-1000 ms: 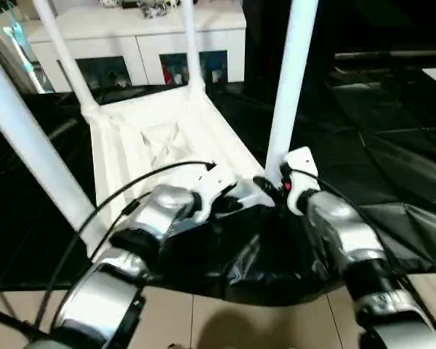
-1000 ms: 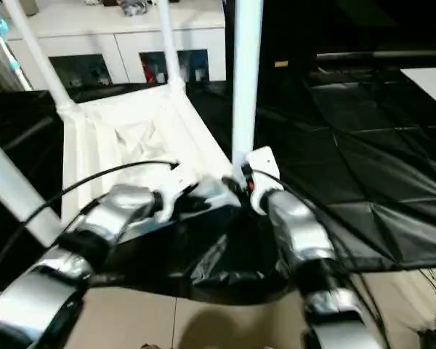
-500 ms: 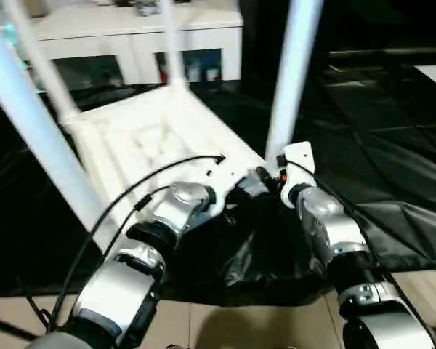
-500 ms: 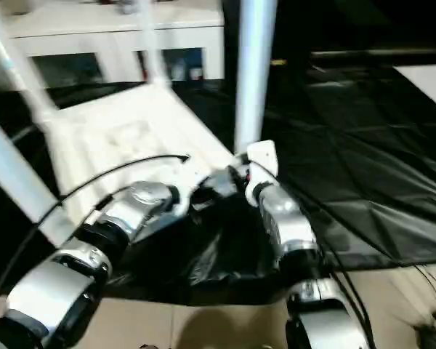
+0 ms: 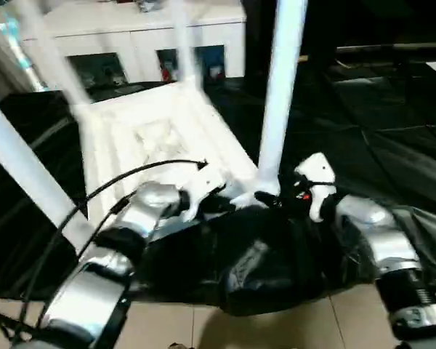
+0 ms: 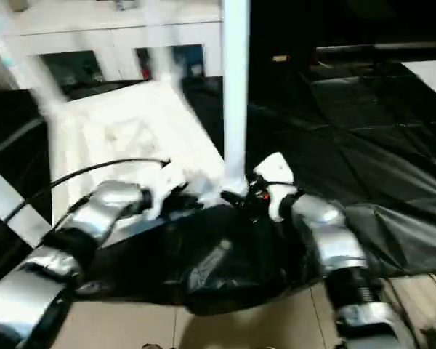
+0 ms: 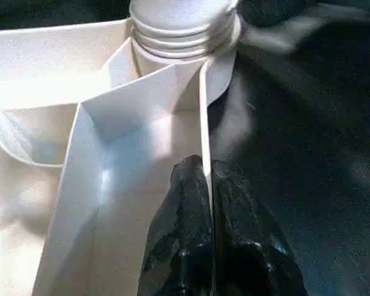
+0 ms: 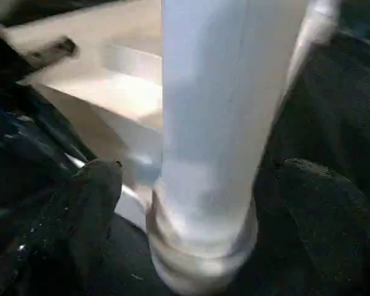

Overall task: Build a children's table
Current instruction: Rotate leg to tighten

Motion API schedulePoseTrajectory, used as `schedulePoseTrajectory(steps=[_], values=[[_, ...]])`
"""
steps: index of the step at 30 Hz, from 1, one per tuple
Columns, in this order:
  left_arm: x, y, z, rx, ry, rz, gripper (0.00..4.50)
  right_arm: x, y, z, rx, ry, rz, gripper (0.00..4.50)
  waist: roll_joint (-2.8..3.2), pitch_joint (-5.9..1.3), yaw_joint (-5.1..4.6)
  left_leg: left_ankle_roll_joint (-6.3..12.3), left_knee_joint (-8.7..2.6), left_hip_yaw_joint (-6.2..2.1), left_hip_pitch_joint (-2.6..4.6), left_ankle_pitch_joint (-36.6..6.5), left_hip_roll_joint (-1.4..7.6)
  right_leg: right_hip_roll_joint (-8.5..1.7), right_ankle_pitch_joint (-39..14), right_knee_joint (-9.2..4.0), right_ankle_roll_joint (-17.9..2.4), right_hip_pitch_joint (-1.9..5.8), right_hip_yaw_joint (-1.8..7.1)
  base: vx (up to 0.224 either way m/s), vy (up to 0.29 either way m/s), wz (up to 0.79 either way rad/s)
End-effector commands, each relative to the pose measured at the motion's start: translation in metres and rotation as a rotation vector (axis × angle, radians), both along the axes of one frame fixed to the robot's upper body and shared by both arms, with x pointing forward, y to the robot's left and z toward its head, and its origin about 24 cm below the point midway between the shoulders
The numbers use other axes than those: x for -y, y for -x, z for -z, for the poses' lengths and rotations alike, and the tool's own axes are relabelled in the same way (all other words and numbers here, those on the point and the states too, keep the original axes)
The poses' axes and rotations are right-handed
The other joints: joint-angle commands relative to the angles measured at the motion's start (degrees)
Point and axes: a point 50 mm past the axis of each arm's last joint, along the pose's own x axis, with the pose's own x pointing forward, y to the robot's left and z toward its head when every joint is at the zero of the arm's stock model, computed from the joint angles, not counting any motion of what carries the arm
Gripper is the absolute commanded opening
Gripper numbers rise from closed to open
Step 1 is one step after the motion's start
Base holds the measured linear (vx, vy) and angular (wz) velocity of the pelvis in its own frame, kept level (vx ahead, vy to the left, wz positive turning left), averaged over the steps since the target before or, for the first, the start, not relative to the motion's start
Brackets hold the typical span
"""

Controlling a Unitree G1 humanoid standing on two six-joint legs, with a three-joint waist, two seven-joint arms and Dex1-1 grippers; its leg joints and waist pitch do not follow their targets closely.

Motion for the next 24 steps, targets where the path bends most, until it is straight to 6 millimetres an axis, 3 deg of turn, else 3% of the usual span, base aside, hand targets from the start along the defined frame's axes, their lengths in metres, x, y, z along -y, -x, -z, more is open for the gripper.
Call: schedulePoseTrajectory(steps=[1, 8, 15, 16, 24], values=[[-0.001, 0.002, -0.005, 0.013, 0.059, 0.033, 0.00, -0.002, 0.006, -0.003, 0.003, -0.028, -0.066, 4.36, -1.43, -4.10, 0.19, 6.69, -3.63, -1.07, 1.06, -14.4, 2.96, -1.95, -15.0, -3.67, -13.5, 2.76, 2.14, 0.000, 0.000, 0.00], [-0.013, 0.006, -0.005, 0.000, 0.061, 0.056, 0.00, -0.003, 0.013, 0.003, -0.032, 0.011, -0.143, 4.36, -1.69, -4.00, 0.05, 5.00, -3.88, -1.21, 0.89, -15.5, 2.86, -2.02, -16.6, -3.65, -12.7, 2.73, 2.22, 0.000, 0.000, 0.00], [-0.012, 0.007, -0.006, -0.004, 0.067, 0.065, 0.00, -0.003, 0.011, 0.004, -0.022, 0.019, -0.123, 4.36, -1.63, -4.15, 0.02, 5.68, -3.69, -1.17, 0.72, -13.3, 2.82, -1.97, -14.7, -3.48, -12.8, 2.78, 2.23, 0.000, 0.000, 0.00], [-0.012, 0.008, -0.006, -0.004, 0.068, 0.066, 0.00, -0.002, 0.010, 0.004, -0.021, 0.023, -0.122, 4.12, -1.65, -4.19, 0.03, 5.78, -3.66, -1.17, 0.75, -13.3, 2.84, -1.94, -14.3, -3.41, -12.9, 2.79, 2.22, 0.000, 0.000, 0.00], [-0.010, 0.008, -0.006, -0.005, 0.067, 0.073, 0.00, -0.001, 0.009, 0.007, -0.024, 0.044, -0.107, 3.59, -1.67, -4.17, 0.03, 5.73, -3.58, -1.12, 0.73, -13.1, 2.74, -1.93, -14.7, -3.47, -12.9, 2.82, 2.19, 0.000, 0.000, 0.00]])
